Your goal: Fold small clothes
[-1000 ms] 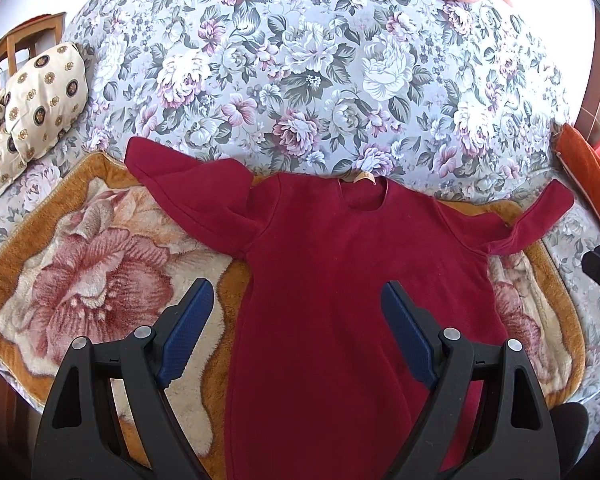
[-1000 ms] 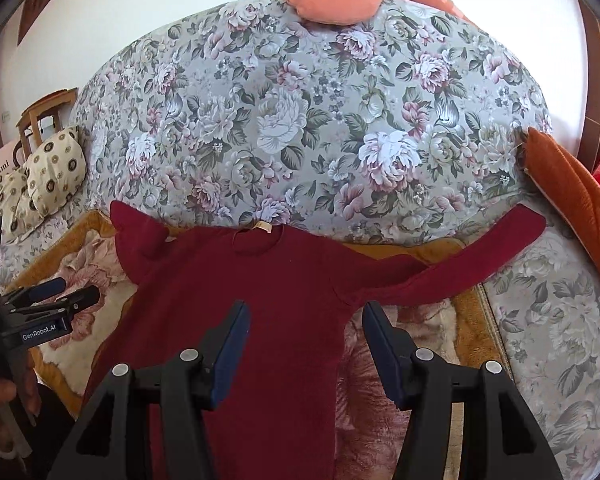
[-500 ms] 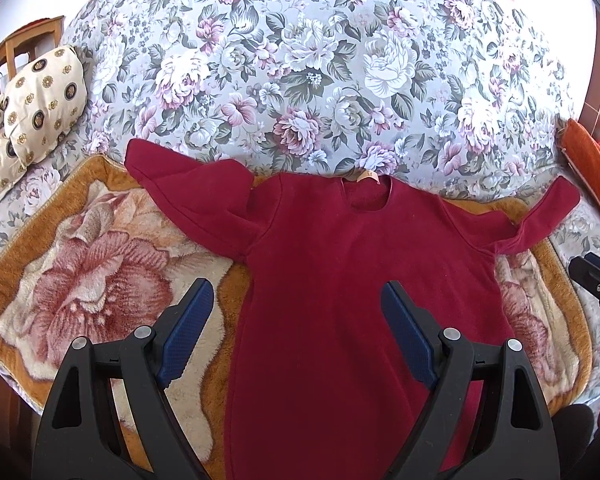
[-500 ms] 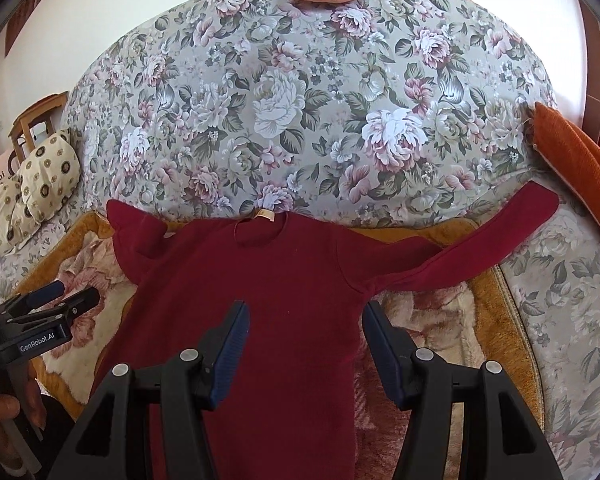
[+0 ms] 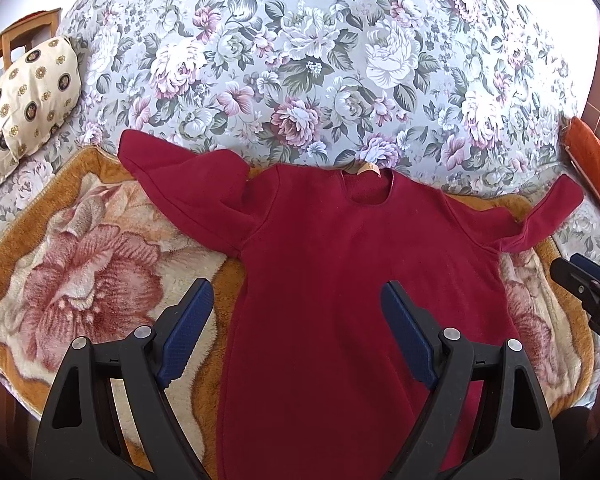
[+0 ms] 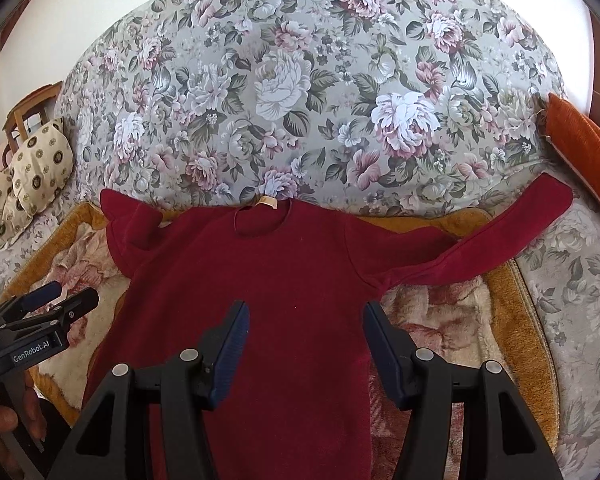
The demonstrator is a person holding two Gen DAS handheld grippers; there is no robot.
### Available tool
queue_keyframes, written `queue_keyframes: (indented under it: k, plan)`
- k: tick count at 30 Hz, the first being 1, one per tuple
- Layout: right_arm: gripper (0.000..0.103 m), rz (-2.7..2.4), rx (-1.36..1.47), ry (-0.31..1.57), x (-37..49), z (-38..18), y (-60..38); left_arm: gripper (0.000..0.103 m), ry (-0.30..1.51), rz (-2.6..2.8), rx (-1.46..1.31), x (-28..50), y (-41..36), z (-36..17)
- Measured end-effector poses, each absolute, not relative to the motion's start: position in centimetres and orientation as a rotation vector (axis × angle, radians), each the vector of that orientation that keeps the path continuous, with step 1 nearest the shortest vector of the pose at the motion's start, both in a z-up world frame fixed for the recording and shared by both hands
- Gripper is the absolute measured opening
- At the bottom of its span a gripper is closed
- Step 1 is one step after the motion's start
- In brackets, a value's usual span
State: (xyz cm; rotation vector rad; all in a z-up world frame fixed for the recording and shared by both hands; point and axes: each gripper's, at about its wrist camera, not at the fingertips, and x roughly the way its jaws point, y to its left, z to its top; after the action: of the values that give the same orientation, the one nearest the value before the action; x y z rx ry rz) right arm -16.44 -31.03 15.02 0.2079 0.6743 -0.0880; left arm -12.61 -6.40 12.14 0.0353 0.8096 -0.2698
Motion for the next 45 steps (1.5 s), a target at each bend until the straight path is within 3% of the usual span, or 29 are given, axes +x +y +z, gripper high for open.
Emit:
queue_keyframes:
  k: [45]
  plan:
    - [0.057,0.023,0.144,0.842,-1.8,7.2,-23.8,0.086,0.901,-0.175,-0.046,-2.0,-1.9,6.9]
